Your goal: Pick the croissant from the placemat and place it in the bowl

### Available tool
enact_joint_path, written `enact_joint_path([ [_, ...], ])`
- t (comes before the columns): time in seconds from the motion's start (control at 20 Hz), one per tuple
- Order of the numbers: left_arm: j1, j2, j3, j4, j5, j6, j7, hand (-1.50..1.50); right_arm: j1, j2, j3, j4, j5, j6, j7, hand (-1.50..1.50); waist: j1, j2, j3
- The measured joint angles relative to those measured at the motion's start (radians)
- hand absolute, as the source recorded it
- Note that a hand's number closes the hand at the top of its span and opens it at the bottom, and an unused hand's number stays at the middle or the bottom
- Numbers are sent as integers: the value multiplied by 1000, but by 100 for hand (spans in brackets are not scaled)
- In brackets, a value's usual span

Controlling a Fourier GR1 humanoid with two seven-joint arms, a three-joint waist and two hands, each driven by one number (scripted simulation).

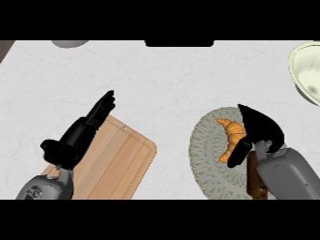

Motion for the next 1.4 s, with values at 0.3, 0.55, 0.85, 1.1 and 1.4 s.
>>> enact_joint_path([
  [0.3,26,-17,19,-37,-19,-28,13,0,9,49,-41,82,70,-11,-63,150,1,0,0],
  [0.55,33,-41,34,-22,-44,-41,-2,0,-3,65,-62,112,138,-37,-143,150,1,-1,-1],
  [0.85,3,-76,47,20,-70,-49,-7,0,-1,58,-65,132,201,-62,-257,150,-2,-4,-3],
  [1.1,-2,-78,43,19,-66,-55,-3,0,3,-53,116,29,180,83,-606,150,26,-11,3],
  [1.4,-1,-81,36,23,-64,-62,2,0,-16,-201,296,-132,180,168,-983,150,36,-22,9],
])
